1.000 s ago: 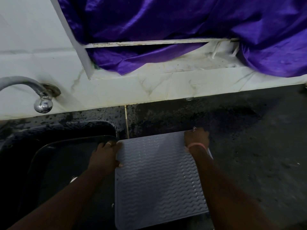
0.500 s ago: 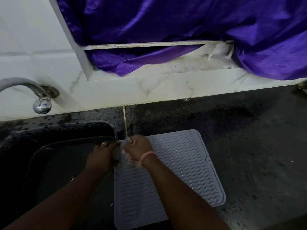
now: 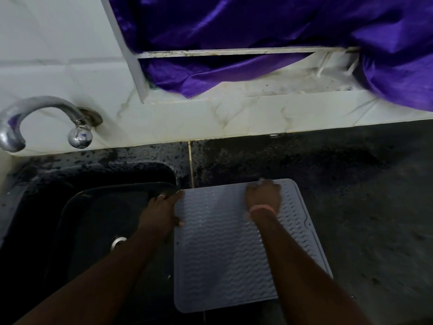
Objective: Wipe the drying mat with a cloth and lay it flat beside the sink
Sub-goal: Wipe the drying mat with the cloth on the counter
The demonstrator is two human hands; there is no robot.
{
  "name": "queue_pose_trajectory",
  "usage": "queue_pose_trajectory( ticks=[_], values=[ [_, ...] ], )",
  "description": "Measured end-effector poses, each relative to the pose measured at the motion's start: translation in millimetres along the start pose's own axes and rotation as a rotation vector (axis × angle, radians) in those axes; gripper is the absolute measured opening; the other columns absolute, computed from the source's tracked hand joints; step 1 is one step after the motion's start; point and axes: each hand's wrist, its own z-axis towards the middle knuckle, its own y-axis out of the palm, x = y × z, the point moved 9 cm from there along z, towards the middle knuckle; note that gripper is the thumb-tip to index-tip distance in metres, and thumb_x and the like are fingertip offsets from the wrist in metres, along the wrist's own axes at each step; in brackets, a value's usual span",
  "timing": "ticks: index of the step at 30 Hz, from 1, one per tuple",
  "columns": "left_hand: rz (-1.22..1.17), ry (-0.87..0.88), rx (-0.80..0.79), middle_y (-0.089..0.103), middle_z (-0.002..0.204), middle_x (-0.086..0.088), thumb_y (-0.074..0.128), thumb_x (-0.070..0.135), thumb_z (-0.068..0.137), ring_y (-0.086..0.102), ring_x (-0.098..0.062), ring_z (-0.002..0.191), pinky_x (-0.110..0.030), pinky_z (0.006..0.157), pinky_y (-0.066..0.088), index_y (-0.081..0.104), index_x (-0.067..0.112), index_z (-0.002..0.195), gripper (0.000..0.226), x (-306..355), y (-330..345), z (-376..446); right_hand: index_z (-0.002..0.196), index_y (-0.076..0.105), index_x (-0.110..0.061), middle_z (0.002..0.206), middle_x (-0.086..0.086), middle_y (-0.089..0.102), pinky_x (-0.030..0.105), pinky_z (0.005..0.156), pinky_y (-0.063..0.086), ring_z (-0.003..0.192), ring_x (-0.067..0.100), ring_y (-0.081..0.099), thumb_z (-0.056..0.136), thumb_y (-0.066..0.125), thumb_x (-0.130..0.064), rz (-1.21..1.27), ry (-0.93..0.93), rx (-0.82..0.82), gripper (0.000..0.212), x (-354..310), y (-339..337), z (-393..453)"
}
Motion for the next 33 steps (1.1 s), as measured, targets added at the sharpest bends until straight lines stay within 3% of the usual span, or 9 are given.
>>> queue_pose_trajectory(
  ticks=[6, 11, 13, 15, 18, 20, 23, 28, 33],
  values=[
    [-0.155, 0.049, 0.094, 0.059, 0.125, -0.005, 0.08, 0.024, 0.064, 0.062, -0.028, 0.109, -0.041, 0.091, 0.053, 0.041, 0.047, 0.141, 0.089, -5, -1, 2, 0.116, 0.062, -0.008, 0.115, 0.015, 0.059, 0.04, 0.094, 0.05, 0.106, 0.031, 0.059, 0.091, 0.053, -0.036, -0.004, -0.427, -0.277, 0.039, -122, 85, -130],
    [-0.507, -0.023, 0.088, 0.063, 0.122, -0.002, 0.085, 0.019, 0.067, 0.067, -0.024, 0.102, -0.042, 0.085, 0.058, 0.033, 0.028, 0.15, 0.098, -37, 16, 7, 0.073, 0.07, -0.012, 0.072, 0.005, 0.07, 0.034, 0.071, 0.058, 0.069, 0.021, 0.067, 0.084, 0.062, -0.032, 0.286, -0.421, -0.61, 0.025, -125, 86, -125],
    [-0.721, -0.122, 0.039, 0.066, 0.111, -0.005, 0.078, 0.009, 0.079, 0.067, -0.027, 0.093, -0.041, 0.078, 0.058, 0.038, 0.019, 0.148, 0.081, -37, 17, -4, 0.067, 0.065, -0.01, 0.06, 0.007, 0.067, 0.039, 0.058, 0.06, 0.054, 0.023, 0.065, 0.083, 0.061, -0.027, 0.419, -0.28, -0.53, 0.025, -95, 64, -87],
    [-0.85, -0.238, 0.02, 0.07, 0.094, -0.007, 0.066, 0.01, 0.093, 0.064, -0.026, 0.079, -0.033, 0.065, 0.053, 0.06, 0.018, 0.127, 0.036, -35, 16, -8, 0.07, 0.064, -0.011, 0.062, 0.008, 0.067, 0.037, 0.051, 0.056, 0.054, 0.024, 0.064, 0.084, 0.059, -0.025, 0.39, -0.147, -0.313, 0.02, -52, 31, -38],
    [-1.046, -0.332, 0.021, 0.076, 0.092, -0.007, 0.062, 0.019, 0.096, 0.067, -0.032, 0.083, -0.047, 0.075, 0.056, 0.071, 0.023, 0.112, 0.019, -32, 17, -11, 0.098, 0.069, -0.006, 0.096, 0.016, 0.069, 0.035, 0.074, 0.054, 0.087, 0.032, 0.066, 0.083, 0.061, -0.03, 0.174, 0.069, 0.01, 0.029, 18, -21, 29],
    [-1.139, -0.348, 0.004, 0.077, 0.094, -0.004, 0.065, 0.013, 0.093, 0.072, -0.032, 0.091, -0.053, 0.085, 0.056, 0.074, 0.023, 0.107, 0.019, -27, 21, -12, 0.113, 0.065, 0.001, 0.116, 0.025, 0.064, 0.039, 0.09, 0.05, 0.105, 0.038, 0.062, 0.081, 0.061, -0.034, 0.141, 0.147, 0.012, 0.047, 42, -26, 56],
    [-1.279, -0.392, 0.038, 0.077, 0.096, -0.009, 0.065, -0.001, 0.089, 0.072, -0.029, 0.089, -0.041, 0.077, 0.058, 0.075, 0.022, 0.095, 0.025, -25, 28, -14, 0.126, 0.057, 0.006, 0.13, 0.027, 0.057, 0.038, 0.092, 0.047, 0.115, 0.04, 0.057, 0.088, 0.063, -0.033, 0.099, 0.17, -0.042, 0.055, 34, -23, 60],
    [-1.403, -0.444, 0.063, 0.076, 0.093, -0.008, 0.065, -0.006, 0.087, 0.074, -0.019, 0.08, -0.028, 0.059, 0.057, 0.073, 0.015, 0.1, 0.026, -26, 35, -17, 0.114, 0.064, -0.003, 0.117, 0.018, 0.065, 0.036, 0.085, 0.051, 0.103, 0.035, 0.063, 0.084, 0.062, -0.039, 0.145, 0.144, -0.13, 0.047, -25, 14, 15],
    [-1.461, -0.436, 0.05, 0.074, 0.103, -0.015, 0.061, -0.004, 0.092, 0.072, -0.024, 0.088, -0.025, 0.061, 0.059, 0.07, 0.005, 0.111, 0.023, -27, 41, -20, 0.108, 0.063, -0.002, 0.113, 0.02, 0.064, 0.035, 0.081, 0.052, 0.1, 0.035, 0.065, 0.084, 0.063, -0.033, 0.104, -0.076, -0.192, 0.039, -103, 74, -79]
  ],
)
